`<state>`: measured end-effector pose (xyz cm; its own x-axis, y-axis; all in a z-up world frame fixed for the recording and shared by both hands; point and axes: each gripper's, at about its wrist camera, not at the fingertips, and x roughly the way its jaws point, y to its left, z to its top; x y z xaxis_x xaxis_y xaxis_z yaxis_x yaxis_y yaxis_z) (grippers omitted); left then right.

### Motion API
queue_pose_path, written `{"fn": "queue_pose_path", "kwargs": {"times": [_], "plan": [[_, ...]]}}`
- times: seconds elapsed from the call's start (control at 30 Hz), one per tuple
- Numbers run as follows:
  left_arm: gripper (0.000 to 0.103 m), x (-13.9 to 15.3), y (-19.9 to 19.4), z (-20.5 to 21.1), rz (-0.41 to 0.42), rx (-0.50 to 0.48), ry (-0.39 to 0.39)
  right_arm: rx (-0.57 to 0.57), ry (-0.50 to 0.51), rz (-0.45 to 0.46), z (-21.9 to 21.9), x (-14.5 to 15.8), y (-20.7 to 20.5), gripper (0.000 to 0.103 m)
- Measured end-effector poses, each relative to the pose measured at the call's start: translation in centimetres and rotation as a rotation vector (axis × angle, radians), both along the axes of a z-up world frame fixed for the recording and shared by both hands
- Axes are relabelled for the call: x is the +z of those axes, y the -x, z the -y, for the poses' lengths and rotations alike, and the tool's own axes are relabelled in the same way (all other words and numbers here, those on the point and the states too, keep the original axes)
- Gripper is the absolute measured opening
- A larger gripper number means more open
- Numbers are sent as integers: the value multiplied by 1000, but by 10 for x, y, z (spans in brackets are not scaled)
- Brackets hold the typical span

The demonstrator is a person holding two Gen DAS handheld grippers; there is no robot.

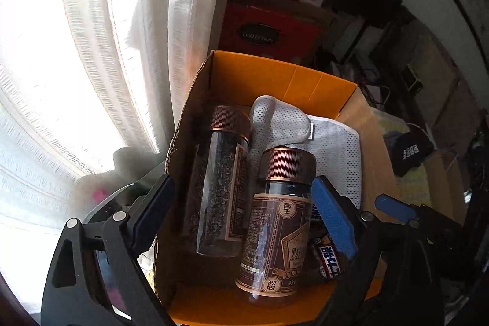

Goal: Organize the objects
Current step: 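Lower the brown-labelled jar into the box and open the right gripper, then withdraw both grippers from the box toward the black eye mask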

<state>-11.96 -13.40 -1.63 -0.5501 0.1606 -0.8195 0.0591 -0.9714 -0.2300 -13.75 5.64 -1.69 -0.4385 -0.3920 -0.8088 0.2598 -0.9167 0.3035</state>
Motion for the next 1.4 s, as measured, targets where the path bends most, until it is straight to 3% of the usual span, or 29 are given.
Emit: {"fn": "queue_pose_path", "kwargs": {"times": [0.03, 0.23, 0.33, 0.87, 1.1, 1.4], "plan": [[103, 1, -1, -2, -5, -2, -6, -4, -9, -5, -3, 1, -1, 80], [103, 5, -2, -19, -18, -34, 10, -42, -52, -44, -23, 11, -3, 89], [103, 7, -3, -29, -25, -57, 16, -77, -93, -79, -36, 18, -5, 103], [103, 18, -2, -96, -61, -160, 70, -171, -133, -131, -99, 37, -10, 103], [103, 17, 3, -128, -52, -188, 65, -215, -112, -138, -134, 40, -9, 103], [103, 11, 14, -171, -12, -256, -2, -256, -147, -140, -178, 38, -3, 103]]}}
